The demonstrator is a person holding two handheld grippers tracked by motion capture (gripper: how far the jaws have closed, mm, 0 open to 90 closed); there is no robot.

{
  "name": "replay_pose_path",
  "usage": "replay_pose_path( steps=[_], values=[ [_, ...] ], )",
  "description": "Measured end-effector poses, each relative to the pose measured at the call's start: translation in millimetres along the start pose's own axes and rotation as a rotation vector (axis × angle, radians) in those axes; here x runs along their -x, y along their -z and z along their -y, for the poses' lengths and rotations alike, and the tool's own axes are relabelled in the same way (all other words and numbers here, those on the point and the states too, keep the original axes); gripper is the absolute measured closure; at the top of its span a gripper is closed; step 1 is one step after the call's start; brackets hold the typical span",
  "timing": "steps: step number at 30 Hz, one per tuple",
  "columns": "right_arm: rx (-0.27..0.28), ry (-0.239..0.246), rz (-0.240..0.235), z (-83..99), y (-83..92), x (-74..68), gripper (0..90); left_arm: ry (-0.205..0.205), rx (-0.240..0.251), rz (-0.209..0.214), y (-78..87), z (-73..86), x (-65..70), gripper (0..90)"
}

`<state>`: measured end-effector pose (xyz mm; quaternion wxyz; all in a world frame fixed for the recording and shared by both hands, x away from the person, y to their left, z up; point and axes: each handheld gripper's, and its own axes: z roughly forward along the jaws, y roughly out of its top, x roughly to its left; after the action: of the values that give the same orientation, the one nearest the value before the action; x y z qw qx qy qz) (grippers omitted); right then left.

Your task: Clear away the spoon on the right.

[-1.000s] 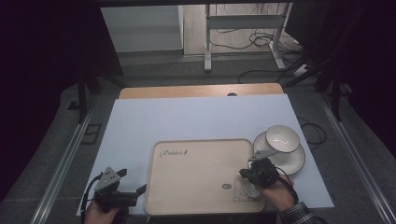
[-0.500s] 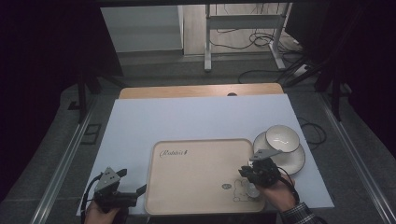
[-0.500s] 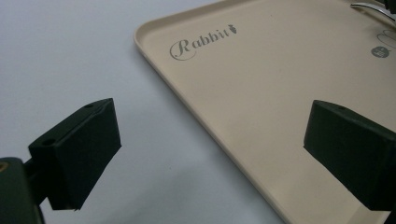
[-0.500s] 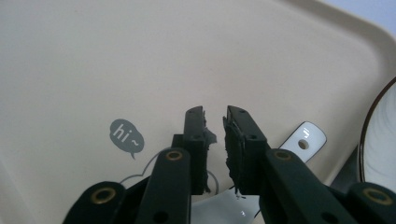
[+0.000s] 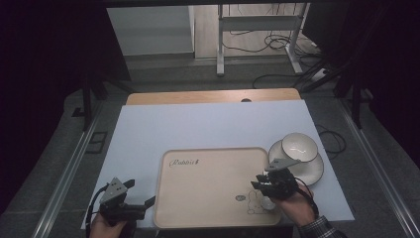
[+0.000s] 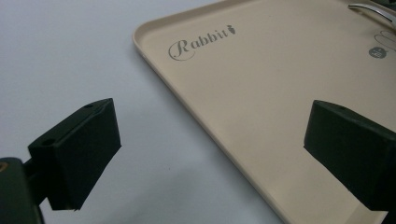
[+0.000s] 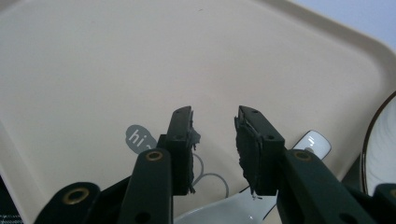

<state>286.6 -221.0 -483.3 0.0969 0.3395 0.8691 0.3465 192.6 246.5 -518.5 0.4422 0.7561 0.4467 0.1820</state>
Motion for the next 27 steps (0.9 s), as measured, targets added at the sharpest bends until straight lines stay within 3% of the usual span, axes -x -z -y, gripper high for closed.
replay_pose_path(
  steps=[15,27],
  values=[
    [0.02,0.011,0.029,-0.5,9.5,-1.0,56.2,0.003,-0.001,0.001,-0.2,0.0,-0.3,3.4],
    [0.035,0.01,0.06,5.0,17.2,0.7,43.1,0.005,0.0,0.001,-0.1,0.0,-0.5,3.4]
  ],
)
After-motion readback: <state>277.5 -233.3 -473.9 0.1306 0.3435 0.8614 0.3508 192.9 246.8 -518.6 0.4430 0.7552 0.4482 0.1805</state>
